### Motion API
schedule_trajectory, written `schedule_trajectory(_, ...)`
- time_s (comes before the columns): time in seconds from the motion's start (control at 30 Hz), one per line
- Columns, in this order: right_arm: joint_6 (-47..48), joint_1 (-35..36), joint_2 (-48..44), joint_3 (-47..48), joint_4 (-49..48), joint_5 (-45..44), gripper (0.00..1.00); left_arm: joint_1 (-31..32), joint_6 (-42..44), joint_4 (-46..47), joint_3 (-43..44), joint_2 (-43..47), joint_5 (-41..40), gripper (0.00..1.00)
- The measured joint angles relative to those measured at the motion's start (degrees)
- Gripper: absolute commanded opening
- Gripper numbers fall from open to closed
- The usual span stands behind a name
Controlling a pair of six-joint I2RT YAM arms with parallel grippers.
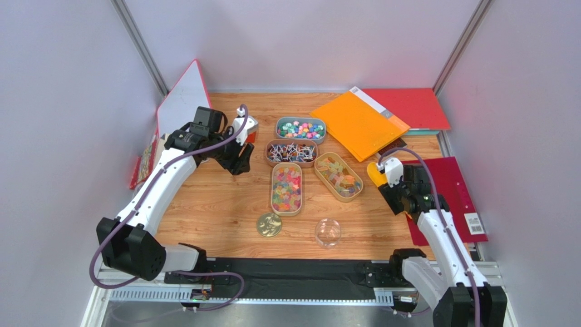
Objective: Pack the candies
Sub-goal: Pick up the spatula from the center of the board.
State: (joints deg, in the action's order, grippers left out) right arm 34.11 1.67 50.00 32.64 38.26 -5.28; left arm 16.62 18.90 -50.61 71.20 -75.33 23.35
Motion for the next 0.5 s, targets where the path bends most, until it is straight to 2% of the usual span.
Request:
schedule_trajectory(0.37,3.1,0.0,5.0,-3.7,-6.9,-1.0,0.62,0.7,0.7,0.3,1.6,-2.6,-2.4,0.64)
schedule_trajectory(0.5,3.5,0.0,6.3,-4.4,-8.8,-0.6,0.57,0.7,0.8,0.3,1.7,-2.9,-2.9,0.64)
